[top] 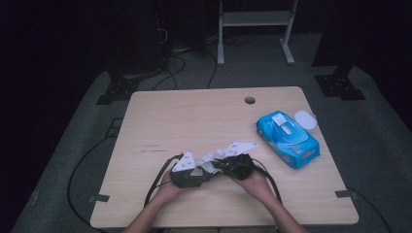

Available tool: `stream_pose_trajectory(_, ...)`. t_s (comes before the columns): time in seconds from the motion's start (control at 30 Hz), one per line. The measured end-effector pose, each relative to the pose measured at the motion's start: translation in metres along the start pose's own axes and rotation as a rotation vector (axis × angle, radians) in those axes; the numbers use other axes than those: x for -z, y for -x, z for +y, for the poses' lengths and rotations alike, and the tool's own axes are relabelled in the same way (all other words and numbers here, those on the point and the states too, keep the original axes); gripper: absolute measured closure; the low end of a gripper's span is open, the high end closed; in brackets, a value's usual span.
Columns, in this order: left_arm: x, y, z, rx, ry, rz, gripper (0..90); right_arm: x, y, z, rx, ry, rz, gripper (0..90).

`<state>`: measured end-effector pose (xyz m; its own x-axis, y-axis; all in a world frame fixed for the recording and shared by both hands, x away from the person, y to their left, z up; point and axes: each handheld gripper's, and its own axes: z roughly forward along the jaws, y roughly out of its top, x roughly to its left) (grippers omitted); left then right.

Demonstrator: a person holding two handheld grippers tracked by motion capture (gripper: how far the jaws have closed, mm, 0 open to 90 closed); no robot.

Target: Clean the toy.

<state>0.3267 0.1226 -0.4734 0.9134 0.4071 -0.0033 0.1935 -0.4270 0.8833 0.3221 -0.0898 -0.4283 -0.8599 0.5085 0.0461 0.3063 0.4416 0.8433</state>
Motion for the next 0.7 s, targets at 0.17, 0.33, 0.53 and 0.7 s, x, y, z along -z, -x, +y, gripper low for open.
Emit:
stream_pose_trajectory(0.17,0.001,0.0,0.0,-0.019,-0.007,0.003,57.9,-0.001,0.001,0.004,0.033,-0.026,-0.037,86.7)
stream_pose_trajectory(0.33,0.001,0.001,0.0,-0.028,-0.004,0.005,57.9,0.013,0.02,-0.005,-0.014,-0.026,-0.132,86.7)
stream_pose_trajectory(0.53,-0.002,0.002,0.001,-0.02,-0.008,0.007,57.7,-0.004,-0.002,-0.002,-0.043,0.019,0.011,86.5)
stream_pose_trajectory(0.7,-0.001,0.001,0.0,-0.03,-0.012,0.005,57.9,0.002,0.008,-0.001,-0.025,0.001,-0.058,86.4)
